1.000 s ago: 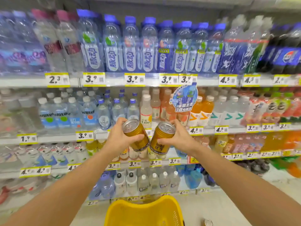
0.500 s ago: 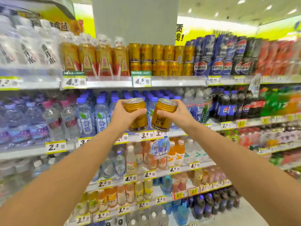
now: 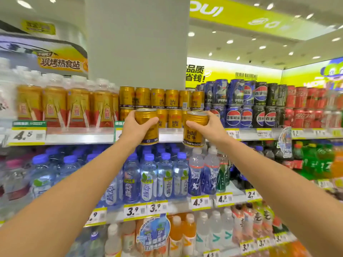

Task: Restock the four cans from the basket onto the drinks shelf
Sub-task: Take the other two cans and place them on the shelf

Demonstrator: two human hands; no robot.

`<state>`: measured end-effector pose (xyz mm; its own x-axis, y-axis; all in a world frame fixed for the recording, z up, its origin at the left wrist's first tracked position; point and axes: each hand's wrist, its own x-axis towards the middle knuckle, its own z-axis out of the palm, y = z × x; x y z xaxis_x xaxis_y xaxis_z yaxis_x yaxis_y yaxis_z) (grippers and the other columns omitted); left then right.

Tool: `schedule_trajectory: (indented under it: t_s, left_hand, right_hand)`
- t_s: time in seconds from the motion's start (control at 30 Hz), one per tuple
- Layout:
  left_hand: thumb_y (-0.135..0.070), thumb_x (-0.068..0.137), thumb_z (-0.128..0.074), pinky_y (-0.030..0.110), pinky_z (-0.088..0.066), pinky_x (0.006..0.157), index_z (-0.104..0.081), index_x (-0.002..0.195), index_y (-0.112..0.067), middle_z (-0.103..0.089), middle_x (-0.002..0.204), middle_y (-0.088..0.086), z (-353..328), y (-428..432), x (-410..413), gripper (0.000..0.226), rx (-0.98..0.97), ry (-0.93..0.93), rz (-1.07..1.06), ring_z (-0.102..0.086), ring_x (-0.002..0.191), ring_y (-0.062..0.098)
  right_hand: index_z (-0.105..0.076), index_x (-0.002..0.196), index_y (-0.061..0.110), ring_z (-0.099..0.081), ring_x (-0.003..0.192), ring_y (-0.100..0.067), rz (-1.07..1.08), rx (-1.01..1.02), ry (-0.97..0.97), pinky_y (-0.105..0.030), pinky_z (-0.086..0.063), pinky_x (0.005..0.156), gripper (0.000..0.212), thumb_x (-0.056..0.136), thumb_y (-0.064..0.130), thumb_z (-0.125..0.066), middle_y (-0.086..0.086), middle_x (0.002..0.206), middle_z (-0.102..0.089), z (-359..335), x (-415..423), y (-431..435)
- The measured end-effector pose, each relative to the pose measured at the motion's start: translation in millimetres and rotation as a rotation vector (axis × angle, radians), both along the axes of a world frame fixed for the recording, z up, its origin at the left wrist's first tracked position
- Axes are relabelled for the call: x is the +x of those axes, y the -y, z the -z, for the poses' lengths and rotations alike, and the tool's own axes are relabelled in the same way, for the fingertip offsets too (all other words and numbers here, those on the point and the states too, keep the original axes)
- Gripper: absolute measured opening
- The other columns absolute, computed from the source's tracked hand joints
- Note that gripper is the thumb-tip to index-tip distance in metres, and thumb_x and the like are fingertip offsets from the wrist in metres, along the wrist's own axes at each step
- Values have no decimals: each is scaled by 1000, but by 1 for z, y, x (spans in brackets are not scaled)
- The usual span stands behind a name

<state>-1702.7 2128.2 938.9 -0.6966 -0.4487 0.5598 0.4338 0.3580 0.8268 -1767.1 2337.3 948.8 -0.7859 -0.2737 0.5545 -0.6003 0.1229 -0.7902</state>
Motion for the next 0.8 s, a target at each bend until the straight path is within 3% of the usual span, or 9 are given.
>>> schedule_trajectory:
  t_s: [0.13,0.3,0.37,0.43,0.53,0.6,0.7,0.8]
  left_hand:
    - [-28,80,-70,18,-42,73,-43,135,-11,-51,118,0,-23,4,-50,63,23,-27,-96,-49,102,12]
    - [-36,77,-72,34,-43,96,-39,136,-16,-49,136,6,-44,35,-93,71,7,-6,-221,-49,122,23]
    - [-38,74,-74,42,-44,101,-39,135,-17,-51,136,8,-50,47,-108,74,18,7,-237,-50,123,26]
    - [-38,74,-74,42,-46,99,-39,135,-17,-52,134,8,-53,56,-121,74,5,33,-234,-52,121,26]
    - [-33,76,-74,35,-47,89,-38,136,-16,-52,134,8,-50,66,-133,72,-27,76,-203,-53,116,23]
    - [-36,76,-73,36,-46,89,-36,138,-15,-50,136,9,-46,70,-136,75,-64,118,-194,-52,118,24]
    - [-38,78,-70,36,-45,91,-31,142,-14,-47,140,8,-47,74,-139,79,-110,158,-189,-50,121,24]
    - [-33,80,-70,32,-44,85,-31,139,-14,-48,137,7,-49,73,-145,73,-103,150,-150,-49,108,17]
  right_hand:
    - [-47,123,12,-60,93,-12,-7,7,-34,-30,-50,87,51,79,20,-73,10,96,-59,-24,-67,-8]
    - [-46,126,12,-56,96,-14,20,11,-80,-24,-48,76,57,78,26,-74,10,96,-56,-41,-126,3]
    - [-46,127,13,-58,101,-16,29,23,-83,-30,-51,82,61,77,30,-75,4,104,-57,-44,-146,10]
    - [-45,129,13,-59,102,-17,36,38,-85,-33,-53,83,64,76,33,-75,1,109,-57,-44,-161,15]
    - [-46,124,13,-58,98,-15,28,67,-74,-24,-49,73,58,77,31,-75,2,104,-57,-39,-175,22]
    - [-46,121,14,-58,99,-16,22,105,-50,-28,-49,80,54,77,30,-75,3,103,-58,-33,-182,26]
    - [-47,125,12,-60,107,-21,28,124,-20,-36,-50,92,59,77,32,-75,-5,117,-61,-28,-192,31]
    - [-46,127,12,-58,111,-23,44,148,-11,-41,-49,95,61,77,33,-74,-7,122,-59,-26,-199,34]
